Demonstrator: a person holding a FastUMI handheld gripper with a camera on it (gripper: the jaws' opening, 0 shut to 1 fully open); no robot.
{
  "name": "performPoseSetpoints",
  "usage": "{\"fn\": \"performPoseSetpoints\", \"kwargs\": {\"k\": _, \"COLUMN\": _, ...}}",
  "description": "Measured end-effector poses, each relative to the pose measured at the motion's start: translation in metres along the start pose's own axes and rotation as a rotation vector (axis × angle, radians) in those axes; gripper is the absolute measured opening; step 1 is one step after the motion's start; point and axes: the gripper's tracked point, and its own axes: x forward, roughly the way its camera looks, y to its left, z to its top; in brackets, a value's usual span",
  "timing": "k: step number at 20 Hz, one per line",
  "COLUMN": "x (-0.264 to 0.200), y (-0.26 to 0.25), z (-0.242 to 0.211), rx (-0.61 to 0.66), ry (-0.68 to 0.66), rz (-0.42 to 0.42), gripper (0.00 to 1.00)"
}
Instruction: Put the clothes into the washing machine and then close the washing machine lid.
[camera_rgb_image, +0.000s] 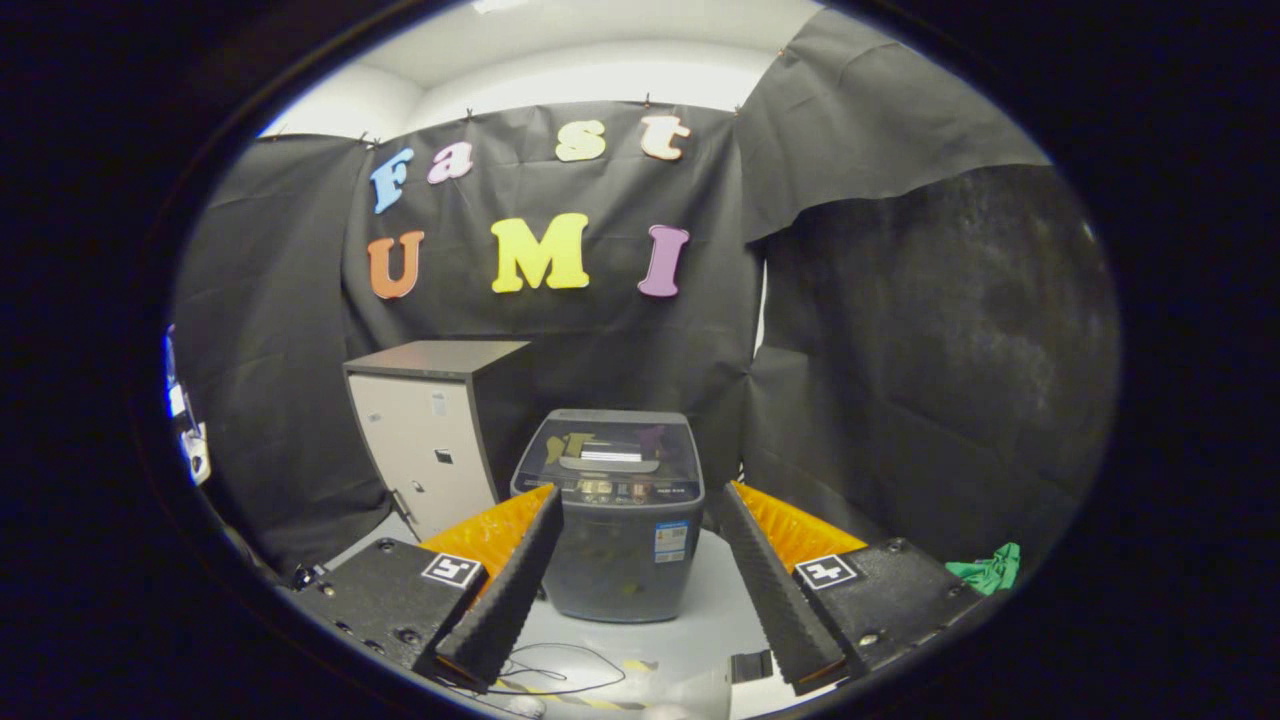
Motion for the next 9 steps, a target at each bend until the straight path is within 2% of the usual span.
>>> {"fn": "performPoseSetpoints", "kwargs": {"k": 9, "x": -0.001, "y": -0.014, "z": -0.001, "rx": -0.019, "ry": 0.009, "rz": 0.000, "gripper": 0.99}}
